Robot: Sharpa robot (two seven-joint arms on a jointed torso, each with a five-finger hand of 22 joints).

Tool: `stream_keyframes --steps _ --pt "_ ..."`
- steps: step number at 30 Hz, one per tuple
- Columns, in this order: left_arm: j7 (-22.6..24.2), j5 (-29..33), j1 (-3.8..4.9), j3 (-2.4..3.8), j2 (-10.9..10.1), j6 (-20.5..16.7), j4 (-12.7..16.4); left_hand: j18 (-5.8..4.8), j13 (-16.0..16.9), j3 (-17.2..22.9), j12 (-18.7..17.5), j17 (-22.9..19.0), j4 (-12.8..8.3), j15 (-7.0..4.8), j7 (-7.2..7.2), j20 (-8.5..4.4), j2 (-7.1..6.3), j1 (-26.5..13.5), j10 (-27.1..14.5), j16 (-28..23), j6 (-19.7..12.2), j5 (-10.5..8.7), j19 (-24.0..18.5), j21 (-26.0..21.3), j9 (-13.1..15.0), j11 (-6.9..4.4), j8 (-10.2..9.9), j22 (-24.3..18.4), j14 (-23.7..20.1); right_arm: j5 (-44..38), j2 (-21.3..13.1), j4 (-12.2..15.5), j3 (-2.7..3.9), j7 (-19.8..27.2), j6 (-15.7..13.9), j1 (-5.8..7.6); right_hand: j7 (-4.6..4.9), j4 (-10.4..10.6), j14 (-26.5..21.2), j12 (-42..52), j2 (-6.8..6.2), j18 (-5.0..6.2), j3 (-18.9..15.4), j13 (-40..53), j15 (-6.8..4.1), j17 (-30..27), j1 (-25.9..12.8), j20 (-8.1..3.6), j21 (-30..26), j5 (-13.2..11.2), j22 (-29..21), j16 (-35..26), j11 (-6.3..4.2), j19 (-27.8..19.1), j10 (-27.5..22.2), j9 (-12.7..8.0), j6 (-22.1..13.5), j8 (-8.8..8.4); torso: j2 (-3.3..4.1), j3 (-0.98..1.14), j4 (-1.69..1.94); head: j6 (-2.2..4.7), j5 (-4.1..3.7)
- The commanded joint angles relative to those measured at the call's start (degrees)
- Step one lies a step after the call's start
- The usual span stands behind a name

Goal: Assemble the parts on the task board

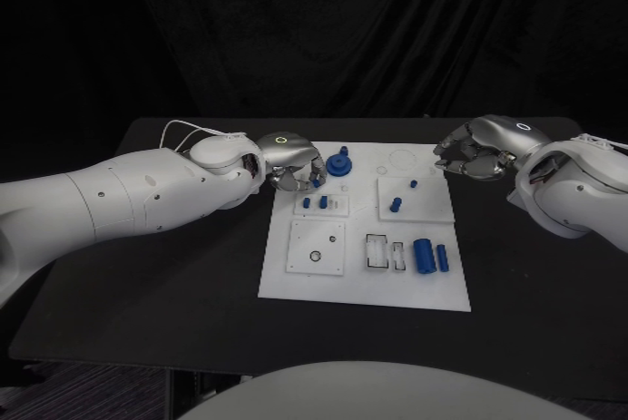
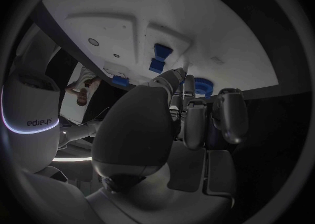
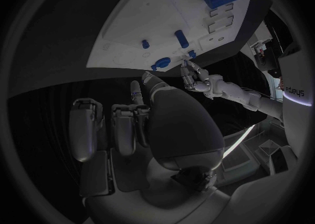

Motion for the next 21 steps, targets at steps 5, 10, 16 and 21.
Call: stream_keyframes --steps 5,10,16,21 --pt "-0.27 -0.15 -0.21 0.05 0.67 -0.77 -0.54 -0.96 0.14 -0.01 -0.06 0.13 -0.55 0.04 0.15 -0.01 0.24 -0.31 0.75 -0.18 0.39 0.00 0.17 0.28 0.10 0.05 -0.03 10.04 -0.15 -0.11 0.05 0.10 0.04 -0.50 0.19 -0.11 0.04 -0.40 6.05 -0.17 0.54 0.89 0.01 11.08 0.22 15.10 -0.04 0.04 -0.04 0.22 12.72 0.17 0.25 2.14 2.95 -0.04 0.30 -0.15 0.03 -0.01 -0.04 0.00 0.11" --pt "-0.51 -0.15 -0.36 0.05 1.23 -0.60 -1.20 -0.97 0.15 0.02 -0.06 0.14 -0.65 0.04 0.17 -0.01 0.22 -0.23 0.85 -0.18 0.37 0.04 0.20 0.32 0.10 0.07 -0.07 10.05 -0.13 -0.11 0.10 0.11 0.04 -0.53 0.26 -0.11 0.04 -0.40 6.05 -0.17 0.54 0.89 0.01 11.08 0.22 15.10 -0.04 0.04 -0.04 0.22 12.72 0.17 0.25 2.14 2.95 -0.04 0.30 -0.15 0.04 -0.01 0.02 0.00 -0.02" --pt "-0.88 -0.15 -0.55 0.05 1.68 0.11 -1.64 -0.94 0.16 0.05 -0.09 0.00 -0.77 0.05 0.19 -0.01 0.19 -0.15 0.93 -0.25 0.34 0.08 0.13 0.22 0.09 0.10 -0.12 10.02 -0.19 -0.11 0.11 0.06 0.04 -0.58 0.39 -0.11 0.04 -0.40 6.05 -0.17 0.54 0.89 0.01 11.08 0.22 15.10 -0.04 0.04 -0.04 0.22 12.72 0.17 0.25 2.14 2.95 -0.04 0.30 -0.15 0.04 0.00 0.01 0.00 0.04" --pt "-1.10 -0.15 -0.80 0.05 2.03 0.63 -2.15 -0.93 0.16 0.05 -0.10 -0.13 -0.80 0.05 0.20 -0.01 0.16 -0.14 0.94 -0.31 0.32 0.08 0.10 0.17 0.09 0.11 -0.14 10.00 -0.25 -0.11 0.17 0.03 0.04 -0.62 0.52 -0.11 0.04 -0.40 6.05 -0.17 0.54 0.89 0.01 11.08 0.22 15.10 -0.04 0.04 -0.04 0.22 12.72 0.17 0.25 2.14 2.95 -0.04 0.30 -0.15 -0.01 0.01 -0.05 0.00 0.08"
